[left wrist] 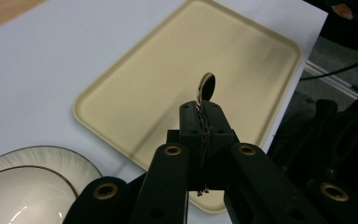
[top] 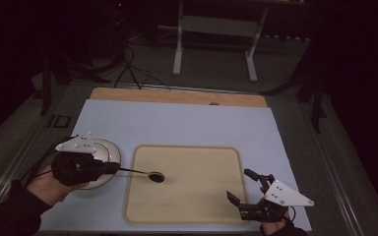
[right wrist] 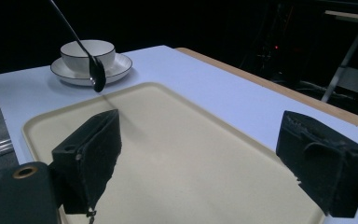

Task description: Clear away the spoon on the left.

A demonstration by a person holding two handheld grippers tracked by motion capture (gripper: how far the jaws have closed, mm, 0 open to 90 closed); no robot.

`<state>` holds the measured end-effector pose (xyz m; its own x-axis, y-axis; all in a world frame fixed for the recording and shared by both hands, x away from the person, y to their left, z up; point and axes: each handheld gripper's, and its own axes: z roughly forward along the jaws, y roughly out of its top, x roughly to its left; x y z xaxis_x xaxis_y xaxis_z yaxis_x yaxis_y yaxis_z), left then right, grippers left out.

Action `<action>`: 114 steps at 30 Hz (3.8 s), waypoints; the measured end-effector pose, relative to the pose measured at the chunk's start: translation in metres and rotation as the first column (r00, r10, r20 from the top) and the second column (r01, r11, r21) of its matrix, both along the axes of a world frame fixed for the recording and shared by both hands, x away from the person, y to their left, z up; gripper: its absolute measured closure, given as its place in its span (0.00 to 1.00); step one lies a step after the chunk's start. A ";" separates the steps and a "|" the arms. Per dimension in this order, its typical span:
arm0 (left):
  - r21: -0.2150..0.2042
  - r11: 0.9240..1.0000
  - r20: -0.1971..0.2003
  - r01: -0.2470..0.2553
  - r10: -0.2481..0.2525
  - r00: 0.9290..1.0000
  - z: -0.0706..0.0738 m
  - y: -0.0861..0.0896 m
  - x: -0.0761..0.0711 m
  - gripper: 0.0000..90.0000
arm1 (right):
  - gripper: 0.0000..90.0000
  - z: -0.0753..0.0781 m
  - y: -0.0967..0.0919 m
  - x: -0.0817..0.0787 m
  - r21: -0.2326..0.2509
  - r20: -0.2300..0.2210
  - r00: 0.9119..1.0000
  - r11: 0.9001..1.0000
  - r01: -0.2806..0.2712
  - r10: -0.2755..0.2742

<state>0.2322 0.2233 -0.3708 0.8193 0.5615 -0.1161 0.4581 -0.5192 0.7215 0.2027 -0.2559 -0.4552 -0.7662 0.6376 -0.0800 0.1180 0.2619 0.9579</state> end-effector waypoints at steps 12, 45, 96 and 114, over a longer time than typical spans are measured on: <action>0.090 0.991 -0.072 0.101 -0.095 0.993 -0.005 -0.026 0.009 0.99 | 0.16 0.000 0.000 0.000 0.002 0.001 1.000 1.000 -0.002 0.002; 0.228 0.942 -0.279 0.246 -0.178 0.944 -0.028 -0.081 0.042 0.95 | 0.16 -0.001 -0.002 0.001 0.009 -0.011 1.000 1.000 -0.007 0.007; -0.011 0.999 -0.208 0.047 -0.048 0.977 -0.096 -0.124 0.128 0.89 | 0.16 -0.001 -0.003 0.000 0.010 -0.009 1.000 1.000 -0.011 0.011; -0.009 1.000 -0.247 -0.021 0.018 0.969 -0.133 -0.133 0.144 0.89 | 0.16 -0.001 -0.004 0.001 0.012 -0.012 1.000 1.000 -0.014 0.014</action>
<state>0.3766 0.0902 -0.5035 0.7535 0.5745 -0.3198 0.6325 -0.5006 0.5910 0.2034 -0.2595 -0.4561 -0.7759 0.6278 -0.0627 0.1264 0.2520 0.9594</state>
